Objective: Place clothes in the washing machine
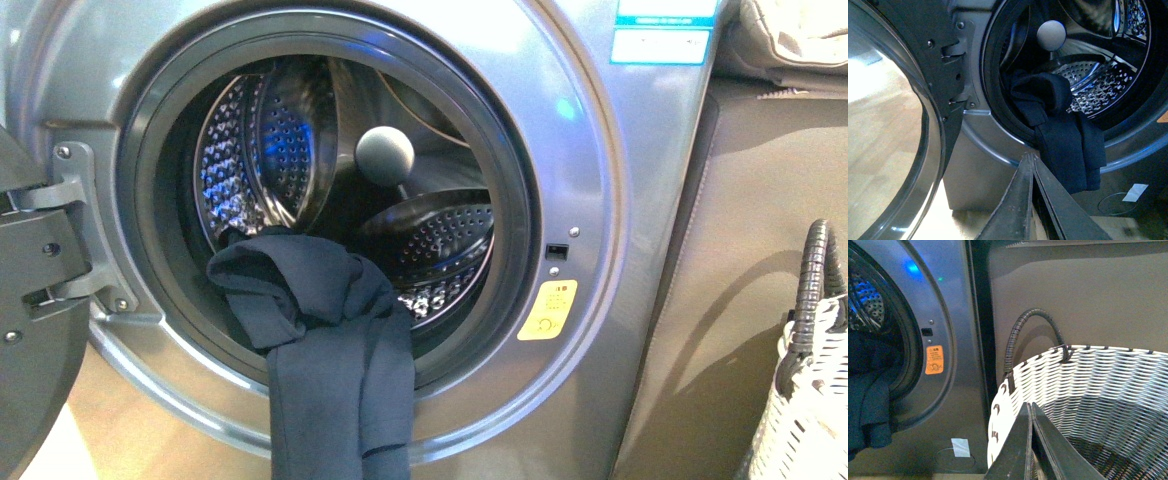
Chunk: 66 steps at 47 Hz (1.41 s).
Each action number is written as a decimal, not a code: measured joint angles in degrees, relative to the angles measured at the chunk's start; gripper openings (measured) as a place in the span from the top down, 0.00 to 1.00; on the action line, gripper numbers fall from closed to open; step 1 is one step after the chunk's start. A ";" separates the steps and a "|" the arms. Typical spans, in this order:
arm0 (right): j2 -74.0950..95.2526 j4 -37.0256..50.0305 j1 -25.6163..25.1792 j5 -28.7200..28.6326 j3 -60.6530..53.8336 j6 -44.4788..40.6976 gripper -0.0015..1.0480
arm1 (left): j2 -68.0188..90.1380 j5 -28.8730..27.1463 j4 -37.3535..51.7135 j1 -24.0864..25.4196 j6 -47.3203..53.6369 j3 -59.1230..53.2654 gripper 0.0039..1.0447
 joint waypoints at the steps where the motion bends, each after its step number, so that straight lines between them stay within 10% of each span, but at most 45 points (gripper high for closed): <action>1: 0.00 0.00 0.00 0.00 0.00 0.00 0.98 | 0.00 0.00 -0.02 0.00 0.00 0.00 0.97; 14: 0.00 0.00 0.00 0.00 0.00 0.00 0.98 | 0.00 0.00 -0.04 0.00 -0.07 0.00 0.95; 39: 0.00 0.00 0.00 0.00 0.00 -0.09 0.15 | 0.00 0.00 -0.04 0.00 0.00 0.00 0.04; 66: 0.00 0.00 0.00 0.00 0.00 -0.07 0.07 | 0.00 0.00 -0.04 0.00 -0.02 0.00 0.06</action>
